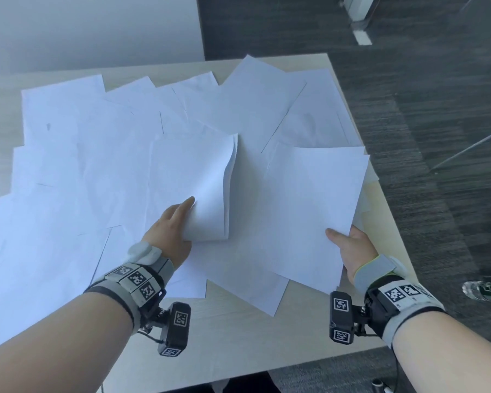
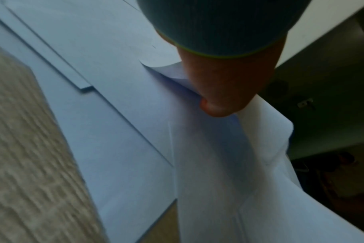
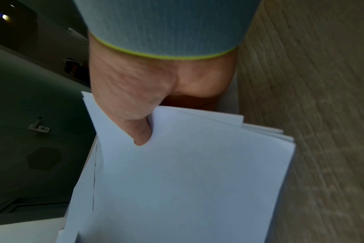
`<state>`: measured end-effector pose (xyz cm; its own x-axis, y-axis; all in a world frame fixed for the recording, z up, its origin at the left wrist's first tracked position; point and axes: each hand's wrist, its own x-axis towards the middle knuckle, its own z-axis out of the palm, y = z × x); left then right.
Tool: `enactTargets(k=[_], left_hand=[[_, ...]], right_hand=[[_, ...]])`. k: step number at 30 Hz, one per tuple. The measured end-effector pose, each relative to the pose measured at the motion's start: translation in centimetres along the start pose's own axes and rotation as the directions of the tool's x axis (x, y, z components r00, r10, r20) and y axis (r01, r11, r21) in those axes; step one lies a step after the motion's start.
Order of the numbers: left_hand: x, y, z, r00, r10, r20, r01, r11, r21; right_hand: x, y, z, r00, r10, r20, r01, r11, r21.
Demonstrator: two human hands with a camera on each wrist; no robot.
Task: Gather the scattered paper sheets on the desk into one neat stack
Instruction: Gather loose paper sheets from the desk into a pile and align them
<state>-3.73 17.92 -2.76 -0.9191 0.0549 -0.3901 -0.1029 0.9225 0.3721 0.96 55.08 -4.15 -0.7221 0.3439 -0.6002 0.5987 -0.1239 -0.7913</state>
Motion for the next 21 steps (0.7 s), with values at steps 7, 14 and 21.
enactTargets(k=[7,14,21], left_hand=[[0.0,2.0,0.4,0.978,0.097,-0.185,-0.134,0.970,-0.202],[-1.8,9.7,3.1,0.910,0.406,0.084,-0.399,0.913,-0.087],[-3.9,10.4,5.2,0.853,0.449,0.266,-0.477,0.877,0.051]], right_hand=[[-1.5,0.0,1.9,0.997,0.022,0.069,-0.015,0.995,-0.099],[-3.1,-1.1,4.6,0.983,0.176,-0.049,-0.182,0.966,-0.184],[-3.3,-1.1,4.6,0.936,0.340,0.088,-0.348,0.931,0.109]])
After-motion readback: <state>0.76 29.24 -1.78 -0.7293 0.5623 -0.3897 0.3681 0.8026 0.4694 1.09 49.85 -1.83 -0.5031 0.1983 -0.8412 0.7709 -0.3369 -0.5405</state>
